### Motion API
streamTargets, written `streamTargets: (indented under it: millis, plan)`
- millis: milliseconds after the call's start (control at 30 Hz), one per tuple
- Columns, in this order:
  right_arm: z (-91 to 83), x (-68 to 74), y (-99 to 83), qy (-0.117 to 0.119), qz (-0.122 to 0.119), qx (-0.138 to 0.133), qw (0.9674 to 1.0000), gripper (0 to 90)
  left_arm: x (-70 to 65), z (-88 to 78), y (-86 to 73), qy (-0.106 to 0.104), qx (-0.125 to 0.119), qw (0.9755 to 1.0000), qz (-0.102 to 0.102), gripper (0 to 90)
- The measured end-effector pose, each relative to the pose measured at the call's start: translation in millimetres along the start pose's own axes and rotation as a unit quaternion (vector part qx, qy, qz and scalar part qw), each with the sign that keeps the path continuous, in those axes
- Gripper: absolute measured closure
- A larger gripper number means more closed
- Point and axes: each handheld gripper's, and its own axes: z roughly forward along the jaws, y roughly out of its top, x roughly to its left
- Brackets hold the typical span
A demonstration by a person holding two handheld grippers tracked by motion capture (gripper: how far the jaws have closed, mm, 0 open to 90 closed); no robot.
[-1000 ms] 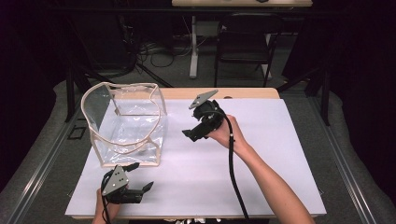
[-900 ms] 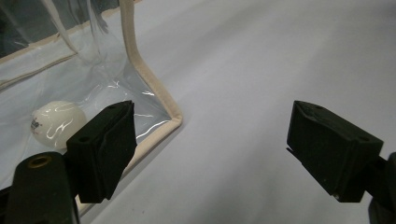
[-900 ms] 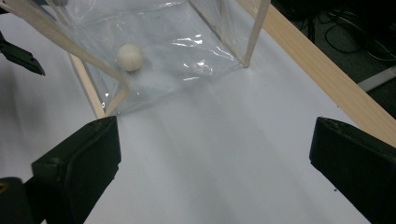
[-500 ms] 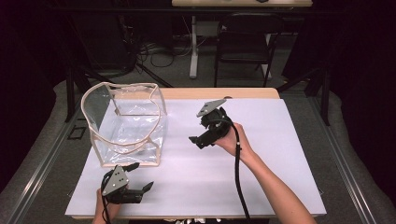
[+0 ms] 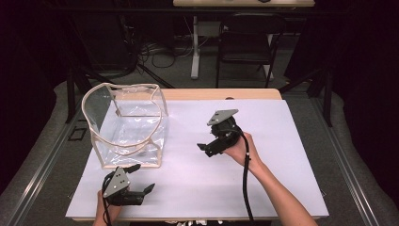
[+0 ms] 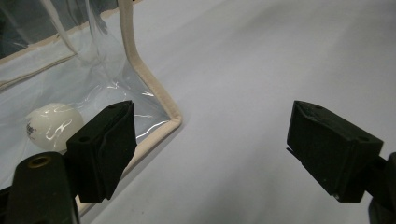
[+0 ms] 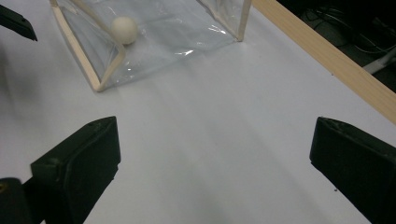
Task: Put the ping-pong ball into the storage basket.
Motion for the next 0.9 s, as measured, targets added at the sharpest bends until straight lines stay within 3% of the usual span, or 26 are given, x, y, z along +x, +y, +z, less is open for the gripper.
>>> streamTargets:
  millis: [200,900]
  plan:
    - [-4.2,1.5,-12.4,-0.007,-0.002,0.000,1.0000,1.8,1.0,-0.4,-0.2,0.003,0.000,1.0000,-0.001,16.0]
    - [-19.5,4.6,-55.3,-0.026,0.024,-0.014,0.9993,1.8,0.1,-0.5,-0.3,0.003,-0.001,1.0000,-0.002,16.0]
